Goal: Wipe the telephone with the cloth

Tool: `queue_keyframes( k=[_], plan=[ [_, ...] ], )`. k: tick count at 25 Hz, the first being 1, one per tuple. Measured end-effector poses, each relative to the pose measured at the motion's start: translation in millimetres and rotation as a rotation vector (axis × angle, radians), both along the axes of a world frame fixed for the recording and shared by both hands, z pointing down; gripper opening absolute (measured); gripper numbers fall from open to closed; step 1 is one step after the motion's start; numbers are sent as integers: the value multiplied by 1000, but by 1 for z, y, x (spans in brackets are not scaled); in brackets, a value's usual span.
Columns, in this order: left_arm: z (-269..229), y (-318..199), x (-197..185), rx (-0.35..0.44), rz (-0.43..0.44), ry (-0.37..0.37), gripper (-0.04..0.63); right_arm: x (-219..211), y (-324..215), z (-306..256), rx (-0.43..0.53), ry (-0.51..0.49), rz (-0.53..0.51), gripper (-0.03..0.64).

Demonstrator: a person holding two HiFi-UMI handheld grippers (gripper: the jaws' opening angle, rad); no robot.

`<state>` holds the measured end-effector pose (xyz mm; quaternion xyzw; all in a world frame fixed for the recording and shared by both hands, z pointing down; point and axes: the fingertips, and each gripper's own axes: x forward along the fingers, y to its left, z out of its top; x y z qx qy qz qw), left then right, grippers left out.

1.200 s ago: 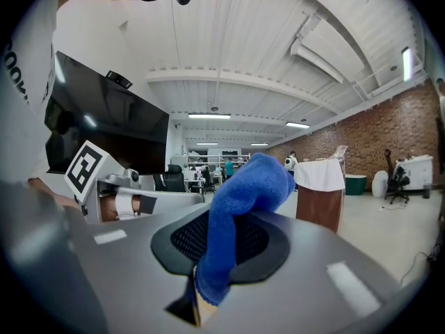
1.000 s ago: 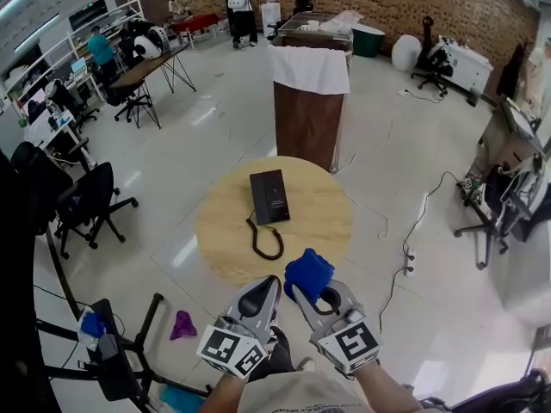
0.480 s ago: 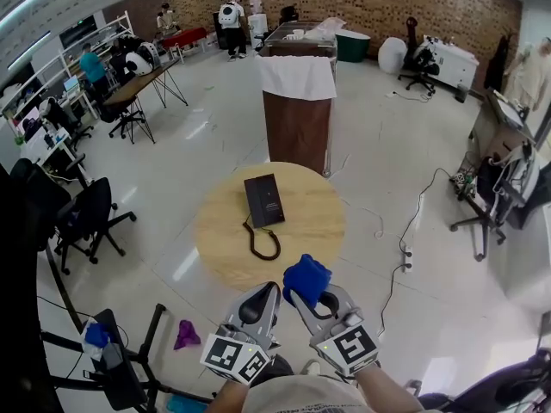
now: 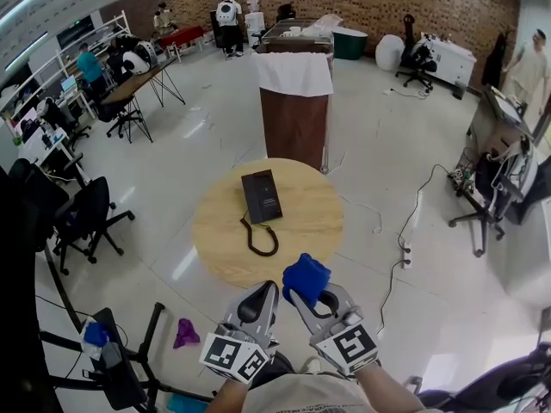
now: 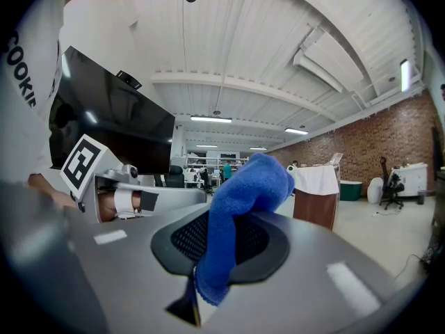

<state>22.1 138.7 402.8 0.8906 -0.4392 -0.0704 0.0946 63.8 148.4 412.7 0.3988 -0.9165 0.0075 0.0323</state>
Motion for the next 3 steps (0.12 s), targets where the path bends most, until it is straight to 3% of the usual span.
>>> queue_keyframes(
  k=[3],
  plan=[
    [3,1,3,-6,2,6,2,2,1,1,0,3,0,60]
  ],
)
